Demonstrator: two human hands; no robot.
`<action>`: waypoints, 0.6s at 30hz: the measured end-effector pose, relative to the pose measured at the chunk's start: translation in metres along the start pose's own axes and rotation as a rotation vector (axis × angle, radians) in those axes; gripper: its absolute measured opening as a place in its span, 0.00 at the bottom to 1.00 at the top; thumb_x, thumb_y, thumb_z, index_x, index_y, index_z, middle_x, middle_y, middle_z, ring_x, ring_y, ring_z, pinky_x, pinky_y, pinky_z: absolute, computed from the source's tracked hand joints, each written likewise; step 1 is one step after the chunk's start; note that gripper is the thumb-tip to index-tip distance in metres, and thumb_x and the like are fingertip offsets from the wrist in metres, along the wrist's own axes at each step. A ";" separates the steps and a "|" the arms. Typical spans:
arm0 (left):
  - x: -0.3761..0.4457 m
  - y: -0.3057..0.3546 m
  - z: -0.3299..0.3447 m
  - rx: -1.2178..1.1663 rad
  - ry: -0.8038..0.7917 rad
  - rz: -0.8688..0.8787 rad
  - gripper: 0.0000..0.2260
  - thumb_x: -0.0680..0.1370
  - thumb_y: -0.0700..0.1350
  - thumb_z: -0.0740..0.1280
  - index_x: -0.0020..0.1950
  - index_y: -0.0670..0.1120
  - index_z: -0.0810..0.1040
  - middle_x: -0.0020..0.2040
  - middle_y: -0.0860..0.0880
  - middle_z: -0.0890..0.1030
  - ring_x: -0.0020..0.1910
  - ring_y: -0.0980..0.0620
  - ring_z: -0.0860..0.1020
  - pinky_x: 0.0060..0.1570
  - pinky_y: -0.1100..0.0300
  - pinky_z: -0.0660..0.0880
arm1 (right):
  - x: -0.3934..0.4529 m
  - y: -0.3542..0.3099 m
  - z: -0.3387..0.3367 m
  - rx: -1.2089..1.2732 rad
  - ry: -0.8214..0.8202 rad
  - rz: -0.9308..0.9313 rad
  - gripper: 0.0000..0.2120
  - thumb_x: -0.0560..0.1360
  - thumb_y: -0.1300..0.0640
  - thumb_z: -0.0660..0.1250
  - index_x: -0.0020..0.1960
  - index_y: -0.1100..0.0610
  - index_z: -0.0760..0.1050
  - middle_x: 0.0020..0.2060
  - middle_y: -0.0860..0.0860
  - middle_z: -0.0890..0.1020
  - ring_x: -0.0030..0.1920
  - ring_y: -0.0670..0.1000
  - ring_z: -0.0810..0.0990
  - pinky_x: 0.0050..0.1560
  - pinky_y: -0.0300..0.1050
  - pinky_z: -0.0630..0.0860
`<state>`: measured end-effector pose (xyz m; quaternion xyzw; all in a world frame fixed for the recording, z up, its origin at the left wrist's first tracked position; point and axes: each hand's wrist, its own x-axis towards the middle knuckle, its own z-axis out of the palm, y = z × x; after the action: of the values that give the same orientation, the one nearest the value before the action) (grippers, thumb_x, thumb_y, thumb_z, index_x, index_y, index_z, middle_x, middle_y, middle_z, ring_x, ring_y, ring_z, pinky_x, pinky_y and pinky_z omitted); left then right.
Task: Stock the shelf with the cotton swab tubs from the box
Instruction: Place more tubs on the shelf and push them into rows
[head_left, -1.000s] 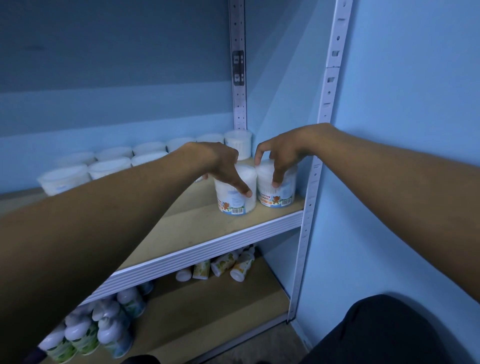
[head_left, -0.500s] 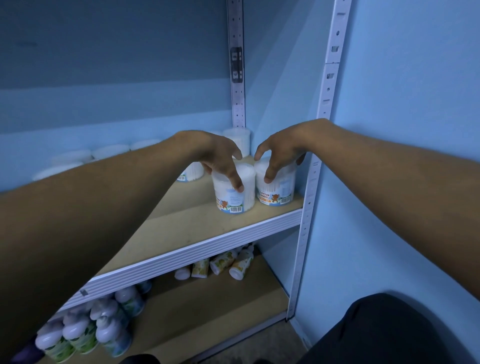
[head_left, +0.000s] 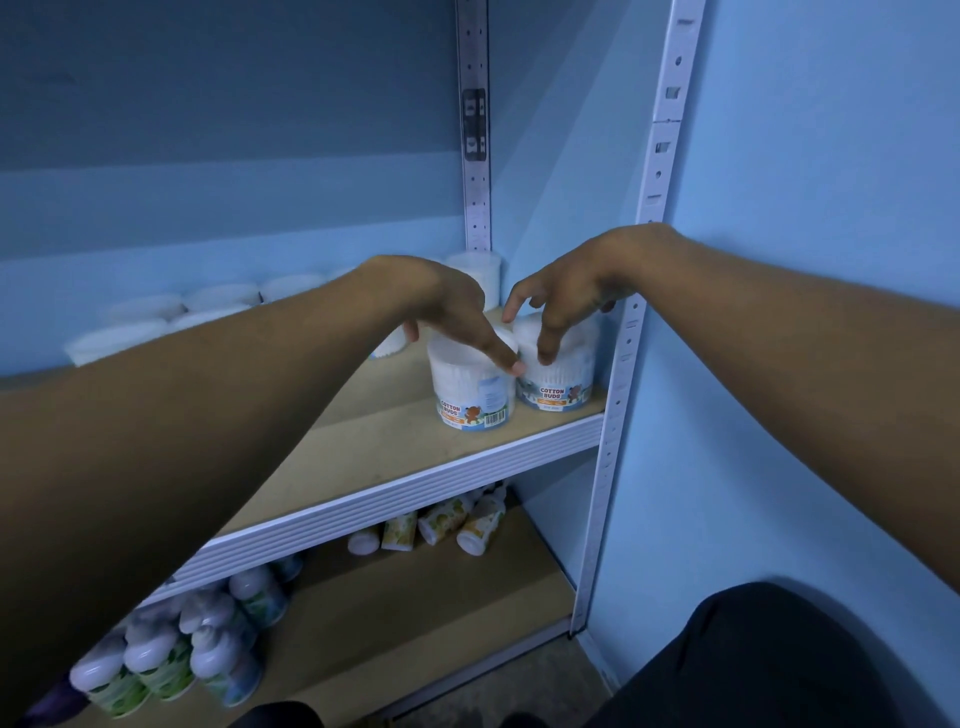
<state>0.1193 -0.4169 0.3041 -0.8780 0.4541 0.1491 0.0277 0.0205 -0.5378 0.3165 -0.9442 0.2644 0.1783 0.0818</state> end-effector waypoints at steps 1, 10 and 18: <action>-0.001 -0.002 -0.002 -0.027 -0.017 0.018 0.48 0.64 0.68 0.75 0.77 0.48 0.64 0.74 0.50 0.68 0.68 0.45 0.71 0.62 0.50 0.77 | 0.001 0.000 0.001 0.004 0.012 0.003 0.35 0.71 0.50 0.77 0.72 0.38 0.65 0.76 0.50 0.63 0.75 0.61 0.63 0.68 0.63 0.70; -0.001 -0.009 0.001 -0.098 -0.019 0.031 0.42 0.63 0.62 0.79 0.72 0.48 0.71 0.67 0.49 0.72 0.51 0.45 0.82 0.52 0.55 0.82 | 0.001 0.003 0.002 0.068 0.032 0.014 0.32 0.70 0.53 0.78 0.70 0.41 0.69 0.65 0.52 0.72 0.64 0.60 0.74 0.60 0.56 0.79; -0.001 -0.002 0.003 0.019 0.016 -0.043 0.43 0.57 0.73 0.75 0.61 0.45 0.75 0.58 0.47 0.78 0.39 0.47 0.86 0.50 0.55 0.82 | 0.000 0.004 0.000 0.061 -0.015 -0.023 0.32 0.69 0.57 0.79 0.65 0.38 0.70 0.68 0.50 0.72 0.65 0.59 0.72 0.63 0.57 0.77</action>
<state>0.1196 -0.4147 0.3015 -0.8884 0.4365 0.1373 0.0357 0.0180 -0.5409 0.3165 -0.9430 0.2583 0.1760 0.1147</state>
